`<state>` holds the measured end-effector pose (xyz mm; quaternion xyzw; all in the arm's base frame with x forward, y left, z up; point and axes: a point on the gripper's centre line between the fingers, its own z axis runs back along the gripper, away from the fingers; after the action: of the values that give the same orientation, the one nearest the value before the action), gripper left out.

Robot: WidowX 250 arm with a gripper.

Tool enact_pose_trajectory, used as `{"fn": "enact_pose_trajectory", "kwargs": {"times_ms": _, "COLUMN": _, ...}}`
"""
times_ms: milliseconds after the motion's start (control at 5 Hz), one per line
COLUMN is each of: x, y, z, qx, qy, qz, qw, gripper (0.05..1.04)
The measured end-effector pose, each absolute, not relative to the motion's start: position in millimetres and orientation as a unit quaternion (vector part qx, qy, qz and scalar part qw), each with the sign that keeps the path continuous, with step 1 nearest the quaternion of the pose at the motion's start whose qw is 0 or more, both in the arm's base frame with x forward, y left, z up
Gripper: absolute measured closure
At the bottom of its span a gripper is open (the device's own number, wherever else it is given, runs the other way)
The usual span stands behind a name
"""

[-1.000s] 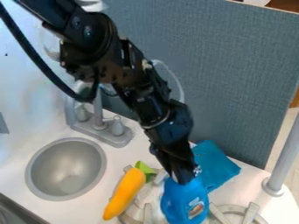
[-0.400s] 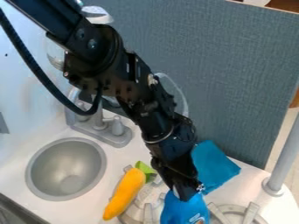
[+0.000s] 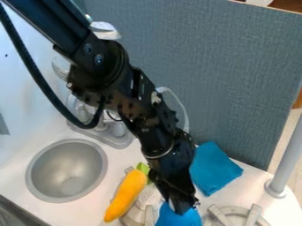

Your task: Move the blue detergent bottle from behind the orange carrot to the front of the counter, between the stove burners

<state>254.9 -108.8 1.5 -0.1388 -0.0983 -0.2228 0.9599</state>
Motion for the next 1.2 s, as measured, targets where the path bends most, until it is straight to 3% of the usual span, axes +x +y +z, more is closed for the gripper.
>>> {"fn": "enact_pose_trajectory", "kwargs": {"times_ms": 400, "x": 247, "y": -119, "z": -18, "qx": -0.126, "qy": -0.083, "qz": -0.239, "qw": 0.959, "gripper": 0.570}}
{"fn": "enact_pose_trajectory", "kwargs": {"times_ms": 800, "x": 258, "y": -124, "z": -22, "qx": -0.112, "qy": -0.092, "qz": -0.253, "qw": 0.956, "gripper": 0.543}}
{"fn": "enact_pose_trajectory", "kwargs": {"times_ms": 1000, "x": 260, "y": -122, "z": -26, "qx": -0.103, "qy": -0.097, "qz": -0.253, "qw": 0.957, "gripper": 0.451}}
{"fn": "enact_pose_trajectory", "kwargs": {"times_ms": 1200, "x": 250, "y": -123, "z": -35, "qx": -0.106, "qy": -0.084, "qz": -0.255, "qw": 0.957, "gripper": 0.146}}
